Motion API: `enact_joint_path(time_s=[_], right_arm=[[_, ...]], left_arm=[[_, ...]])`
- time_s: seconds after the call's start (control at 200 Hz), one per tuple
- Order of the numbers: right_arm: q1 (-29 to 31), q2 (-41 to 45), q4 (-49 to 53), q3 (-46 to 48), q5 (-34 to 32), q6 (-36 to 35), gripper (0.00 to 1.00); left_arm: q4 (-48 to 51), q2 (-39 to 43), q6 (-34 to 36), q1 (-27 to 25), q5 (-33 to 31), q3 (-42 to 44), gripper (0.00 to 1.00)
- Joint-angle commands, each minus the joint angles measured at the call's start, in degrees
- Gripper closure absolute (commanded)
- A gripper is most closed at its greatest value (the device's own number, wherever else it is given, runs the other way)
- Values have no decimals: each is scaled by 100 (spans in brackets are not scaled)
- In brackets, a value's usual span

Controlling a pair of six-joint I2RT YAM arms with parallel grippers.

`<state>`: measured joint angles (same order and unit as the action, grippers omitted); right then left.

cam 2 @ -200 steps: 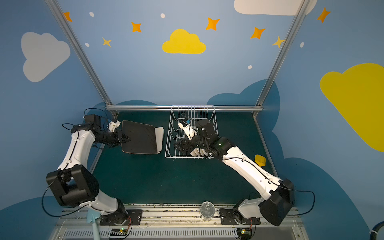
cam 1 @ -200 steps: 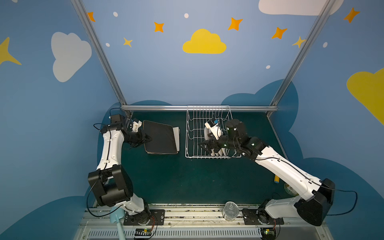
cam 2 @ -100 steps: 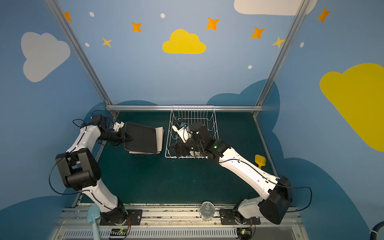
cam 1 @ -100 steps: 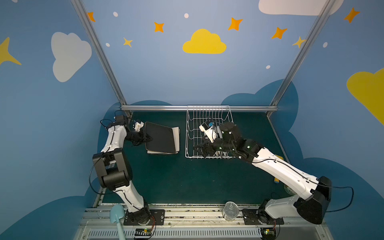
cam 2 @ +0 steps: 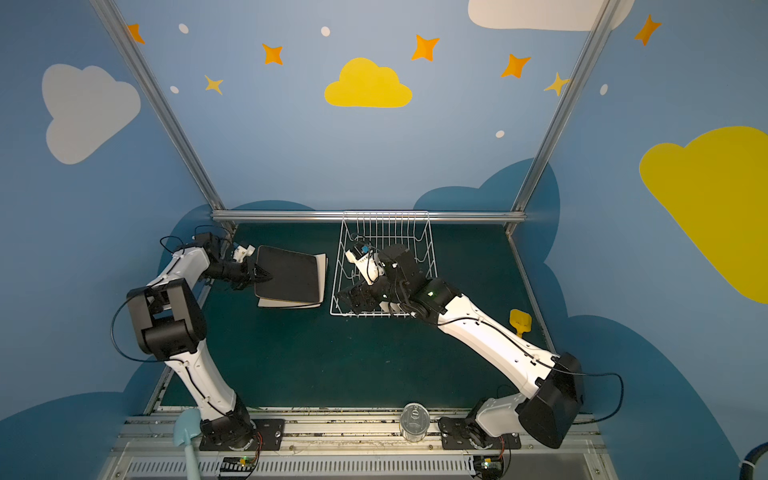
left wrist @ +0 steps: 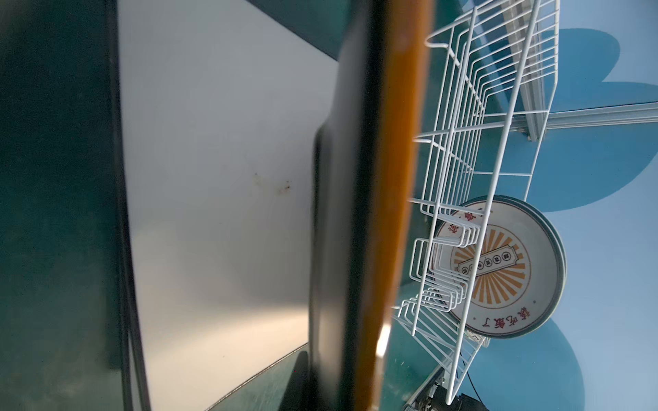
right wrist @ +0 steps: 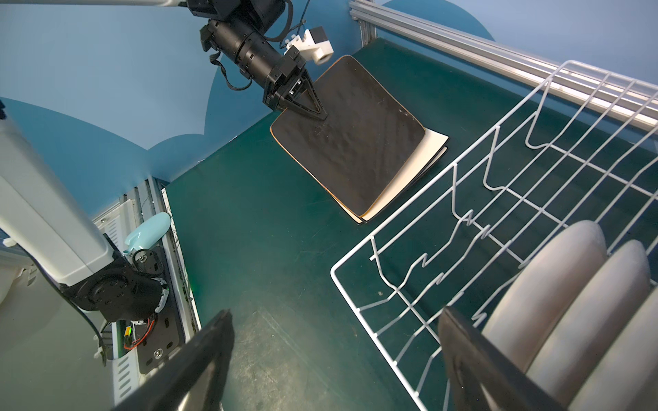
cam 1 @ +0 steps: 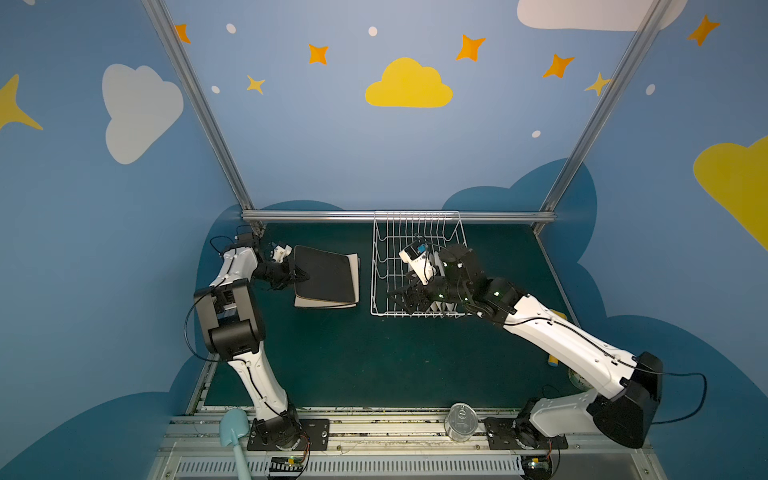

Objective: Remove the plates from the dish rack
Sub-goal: 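Lower the dark plate onto the cream plate stack with the left gripper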

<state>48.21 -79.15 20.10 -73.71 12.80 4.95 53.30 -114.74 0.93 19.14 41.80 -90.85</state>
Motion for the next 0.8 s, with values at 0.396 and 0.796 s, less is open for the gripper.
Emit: enact_joint_path(time_s=[0.396, 0.796], right_arm=[[31, -143, 95, -152, -15, -108, 11], [35, -213, 187, -187, -5, -138, 11]], left_arm=[[347, -721, 260, 22, 411, -850, 97], [708, -1232, 279, 27, -14, -1333, 90]])
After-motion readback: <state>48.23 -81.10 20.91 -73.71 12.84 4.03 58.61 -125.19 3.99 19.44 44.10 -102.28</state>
